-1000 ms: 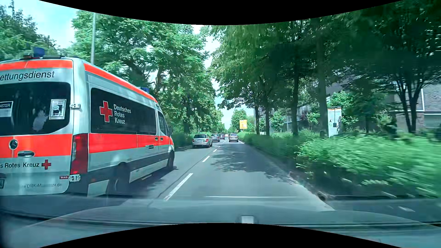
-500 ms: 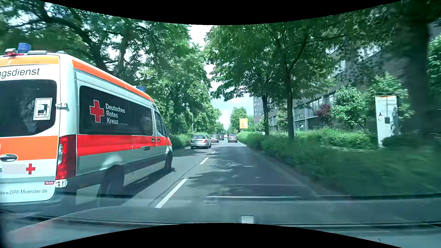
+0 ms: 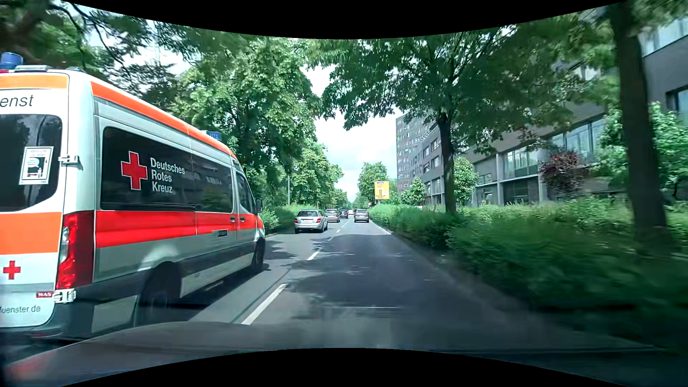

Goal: Follow the waypoints while adhering to traffic rules and regulations

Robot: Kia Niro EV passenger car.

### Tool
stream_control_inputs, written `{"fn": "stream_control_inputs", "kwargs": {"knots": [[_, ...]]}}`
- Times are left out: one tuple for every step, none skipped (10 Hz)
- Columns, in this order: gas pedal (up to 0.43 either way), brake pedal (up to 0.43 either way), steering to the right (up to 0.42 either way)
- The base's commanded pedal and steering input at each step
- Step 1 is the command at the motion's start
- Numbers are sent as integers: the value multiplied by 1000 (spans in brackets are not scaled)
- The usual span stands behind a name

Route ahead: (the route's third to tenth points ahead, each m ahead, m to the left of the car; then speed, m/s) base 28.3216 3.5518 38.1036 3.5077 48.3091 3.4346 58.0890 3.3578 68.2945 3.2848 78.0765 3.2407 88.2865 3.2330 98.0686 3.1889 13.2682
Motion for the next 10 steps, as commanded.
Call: {"fn": "stream_control_inputs", "kwargs": {"knots": [[157, 18, -3], [150, 18, -3], [150, 18, -3], [150, 18, -3], [138, 18, -3], [138, 18, -3], [130, 18, -3], [130, 18, -1], [130, 18, -1], [130, 18, -1]]}}
